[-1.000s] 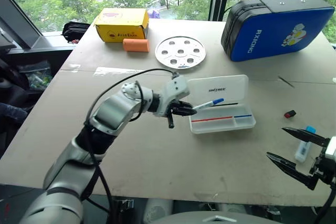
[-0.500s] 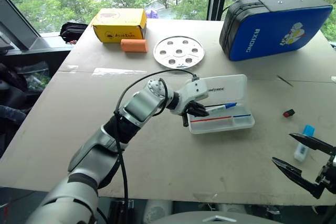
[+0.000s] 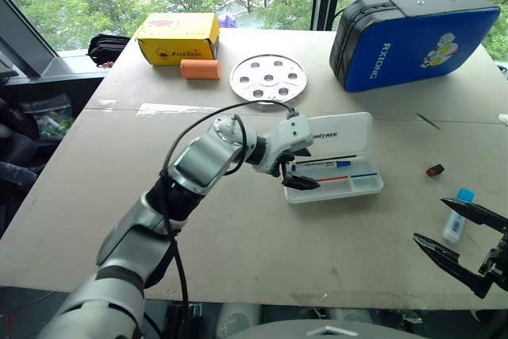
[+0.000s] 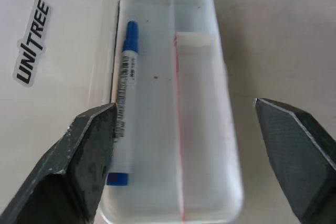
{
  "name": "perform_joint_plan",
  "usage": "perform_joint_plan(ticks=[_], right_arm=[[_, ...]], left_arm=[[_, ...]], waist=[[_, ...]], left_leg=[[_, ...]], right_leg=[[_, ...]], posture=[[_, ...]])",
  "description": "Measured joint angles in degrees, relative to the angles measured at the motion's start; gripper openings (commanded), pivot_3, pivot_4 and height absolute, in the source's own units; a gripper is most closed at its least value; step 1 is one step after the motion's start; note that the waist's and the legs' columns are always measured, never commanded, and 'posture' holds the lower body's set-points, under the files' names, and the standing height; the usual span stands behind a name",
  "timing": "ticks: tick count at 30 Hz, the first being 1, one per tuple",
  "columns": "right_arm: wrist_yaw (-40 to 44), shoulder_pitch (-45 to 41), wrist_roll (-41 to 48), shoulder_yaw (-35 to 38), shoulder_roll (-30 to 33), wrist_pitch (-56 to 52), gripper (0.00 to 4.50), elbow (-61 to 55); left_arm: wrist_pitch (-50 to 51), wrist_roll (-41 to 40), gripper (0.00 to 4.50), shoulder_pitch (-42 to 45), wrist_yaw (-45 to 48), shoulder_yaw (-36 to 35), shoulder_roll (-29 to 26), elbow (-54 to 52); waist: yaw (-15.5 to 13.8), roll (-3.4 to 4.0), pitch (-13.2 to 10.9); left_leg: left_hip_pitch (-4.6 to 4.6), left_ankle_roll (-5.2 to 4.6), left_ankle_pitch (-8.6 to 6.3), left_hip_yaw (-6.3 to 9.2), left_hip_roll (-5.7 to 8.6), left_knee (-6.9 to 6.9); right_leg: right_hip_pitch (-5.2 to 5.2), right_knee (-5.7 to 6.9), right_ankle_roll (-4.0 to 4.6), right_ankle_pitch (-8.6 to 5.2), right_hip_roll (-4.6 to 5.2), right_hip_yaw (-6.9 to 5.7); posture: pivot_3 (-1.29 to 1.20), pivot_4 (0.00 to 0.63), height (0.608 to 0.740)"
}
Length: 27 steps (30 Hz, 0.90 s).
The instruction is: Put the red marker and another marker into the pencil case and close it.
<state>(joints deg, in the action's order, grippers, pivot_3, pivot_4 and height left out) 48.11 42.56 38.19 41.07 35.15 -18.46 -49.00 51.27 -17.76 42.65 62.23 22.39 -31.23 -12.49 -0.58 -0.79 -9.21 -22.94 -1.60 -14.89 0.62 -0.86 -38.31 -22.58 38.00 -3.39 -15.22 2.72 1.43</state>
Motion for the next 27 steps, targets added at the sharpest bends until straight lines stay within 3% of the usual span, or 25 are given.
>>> perform_joint_plan(ticks=[3, 6, 11, 16, 18, 23, 27], right_arm=[[-4.60, -1.83, -0.70, -0.68, -0.26, -2.79, 3.83, -0.02], [-16.56, -6.65, -4.86, -3.04, -1.82, -11.07, 3.83, 2.51], [-40.07, -21.61, -7.12, -5.33, -6.61, -39.58, 3.83, 4.49], [-48.26, -30.39, -8.52, -5.61, -11.63, -53.35, 3.83, 7.83], [-49.82, -35.02, -8.89, -4.75, -14.04, -58.29, 3.04, 9.29], [-48.99, -36.42, -9.01, -4.65, -13.88, -62.10, 0.79, 9.85], [-45.17, -34.70, -9.03, -5.02, -9.52, -61.15, 0.62, 10.82]], left_arm=[[0.30, -3.02, 4.28, -4.27, -0.63, -4.36, -0.08, -4.68], [-1.76, -9.90, 4.28, -13.38, -0.59, -11.93, 0.04, -11.18], [-0.50, -21.74, 4.28, -20.15, 4.18, -21.33, -7.47, -18.80], [-0.72, -25.95, 4.28, -22.17, 5.18, -23.84, -10.41, -21.34], [-0.54, -28.13, 4.36, -23.63, 4.11, -24.92, -12.36, -24.40], [-0.53, -31.25, 4.36, -25.77, -0.69, -26.31, -12.38, -28.60], [-1.33, -33.41, 4.36, -31.14, -6.55, -27.00, -11.65, -33.01]], waist=[[-0.07, 0.03, 0.03], [-0.25, 0.02, 0.03], [-0.13, 0.08, 0.04], [-0.21, 0.23, 0.09], [0.18, 0.19, 0.09], [-0.25, -0.07, 0.26], [-0.29, -0.17, 0.33]], left_leg=[[0.01, 0.00, 0.00, -0.01, -0.01, 0.00], [0.00, 0.01, 0.00, -0.06, 0.02, -0.02], [0.01, 0.04, 0.02, -0.08, -0.07, -0.01], [-0.03, 0.01, 0.01, -0.10, 0.16, 0.01], [-0.01, 0.00, 0.00, -0.15, 0.15, 0.01], [0.04, -0.01, -0.01, -0.06, 0.18, -0.01], [0.04, -0.17, -0.10, -0.14, 0.29, -0.03]], right_leg=[[0.01, -0.01, 0.00, 0.00, 0.03, 0.01], [0.01, -0.02, 0.02, 0.00, 0.09, 0.03], [-0.06, 0.01, 0.23, -0.10, 0.03, 0.05], [-0.06, -0.03, 0.12, -0.05, 0.10, 0.08], [-0.06, -0.04, 0.04, 0.00, 0.09, 0.15], [0.11, -0.12, 0.03, 0.00, 0.12, 0.05], [0.17, -0.19, 0.00, -0.01, 0.29, 0.10]], posture=[[0.00, 0.150, 0.740], [0.00, 0.150, 0.740], [0.00, 0.150, 0.740], [0.00, 0.150, 0.740], [0.00, 0.150, 0.740], [0.00, 0.150, 0.740], [0.00, 0.150, 0.740]])
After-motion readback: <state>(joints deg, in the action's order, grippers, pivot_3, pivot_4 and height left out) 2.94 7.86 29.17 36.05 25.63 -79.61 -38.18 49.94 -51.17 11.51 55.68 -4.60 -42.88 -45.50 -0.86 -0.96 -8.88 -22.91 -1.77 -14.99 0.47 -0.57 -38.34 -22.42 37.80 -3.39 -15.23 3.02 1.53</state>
